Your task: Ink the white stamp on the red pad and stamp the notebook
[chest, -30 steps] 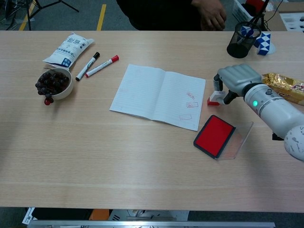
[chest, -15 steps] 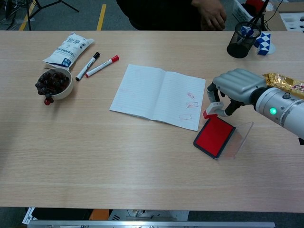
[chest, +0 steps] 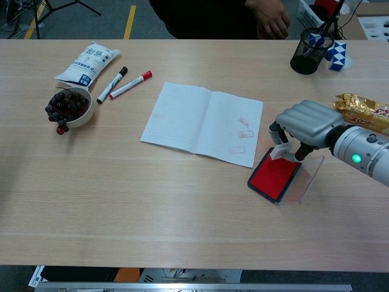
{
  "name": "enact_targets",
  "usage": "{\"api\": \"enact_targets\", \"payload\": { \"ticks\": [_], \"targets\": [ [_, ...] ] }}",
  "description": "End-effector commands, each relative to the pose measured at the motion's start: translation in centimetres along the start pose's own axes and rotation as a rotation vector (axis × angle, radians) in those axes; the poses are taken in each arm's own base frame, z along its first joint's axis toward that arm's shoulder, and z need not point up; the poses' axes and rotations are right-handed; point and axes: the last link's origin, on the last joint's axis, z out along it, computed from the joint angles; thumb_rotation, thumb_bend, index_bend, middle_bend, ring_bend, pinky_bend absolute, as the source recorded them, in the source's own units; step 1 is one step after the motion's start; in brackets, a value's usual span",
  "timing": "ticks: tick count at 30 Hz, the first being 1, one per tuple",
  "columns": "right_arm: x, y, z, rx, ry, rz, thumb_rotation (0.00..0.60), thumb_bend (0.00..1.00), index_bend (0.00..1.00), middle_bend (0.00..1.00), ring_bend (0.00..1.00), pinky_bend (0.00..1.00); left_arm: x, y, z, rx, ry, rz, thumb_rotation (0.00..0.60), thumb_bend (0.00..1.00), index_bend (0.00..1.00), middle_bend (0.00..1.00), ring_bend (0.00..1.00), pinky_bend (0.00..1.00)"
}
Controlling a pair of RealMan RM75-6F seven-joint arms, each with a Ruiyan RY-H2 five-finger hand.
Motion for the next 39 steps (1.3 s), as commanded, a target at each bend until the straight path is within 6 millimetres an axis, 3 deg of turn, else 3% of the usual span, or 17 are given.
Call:
{"api": "enact_targets", "payload": {
  "ticks": [1, 39],
  "targets": [
    [-0.4, 0.1, 0.0, -0.002, -0.010, -0.013, 0.600, 0.42, 0.71, 0.57, 0.48, 0.47, -0.1, 0.0, 0.0, 0.001, -0.007, 0.001, 0.600, 0.12, 0.13, 0.18, 0.20, 0.12],
    [-2.6, -0.1, 0.6, -0.008, -0.019, -0.072, 0.600, 0.42, 0.73, 0.58, 0.49, 0.47, -0.5, -0.2, -0.2, 0.011, -0.026, -0.002, 0.600, 0.12, 0.13, 0.17, 0.20, 0.12]
  ]
}}
